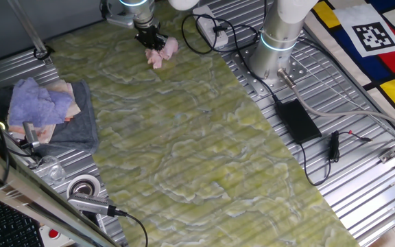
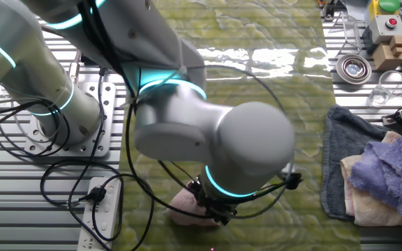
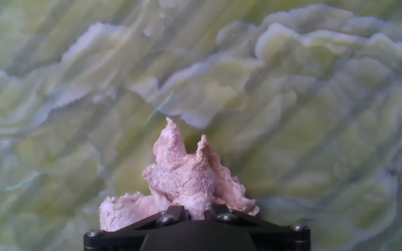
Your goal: Clean the table with a cloth
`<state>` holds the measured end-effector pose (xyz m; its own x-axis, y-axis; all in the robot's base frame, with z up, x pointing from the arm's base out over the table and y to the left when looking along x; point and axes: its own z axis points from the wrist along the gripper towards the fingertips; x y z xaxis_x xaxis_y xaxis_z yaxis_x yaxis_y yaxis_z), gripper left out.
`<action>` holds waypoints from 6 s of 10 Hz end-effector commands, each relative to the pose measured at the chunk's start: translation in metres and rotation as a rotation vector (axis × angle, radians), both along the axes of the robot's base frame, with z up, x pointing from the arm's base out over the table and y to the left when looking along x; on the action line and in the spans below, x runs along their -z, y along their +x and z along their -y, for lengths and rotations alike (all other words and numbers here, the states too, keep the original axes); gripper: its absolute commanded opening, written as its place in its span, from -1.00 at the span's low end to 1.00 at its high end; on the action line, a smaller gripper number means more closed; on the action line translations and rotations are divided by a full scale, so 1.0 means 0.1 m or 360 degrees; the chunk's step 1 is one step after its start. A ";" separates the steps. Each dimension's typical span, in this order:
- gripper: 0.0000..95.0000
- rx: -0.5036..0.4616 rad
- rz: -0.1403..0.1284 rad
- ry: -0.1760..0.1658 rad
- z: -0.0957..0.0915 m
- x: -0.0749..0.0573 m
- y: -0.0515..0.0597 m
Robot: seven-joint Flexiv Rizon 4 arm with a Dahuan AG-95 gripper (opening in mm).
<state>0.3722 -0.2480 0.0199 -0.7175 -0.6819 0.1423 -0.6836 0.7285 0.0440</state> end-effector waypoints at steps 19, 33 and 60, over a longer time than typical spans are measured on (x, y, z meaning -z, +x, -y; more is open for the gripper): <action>-1.00 0.0094 -0.0068 0.0137 0.06 0.05 0.58; -1.00 0.0148 -0.0077 0.0097 -0.15 0.01 1.45; -1.00 0.0674 -0.0019 -0.0008 -1.65 0.04 1.99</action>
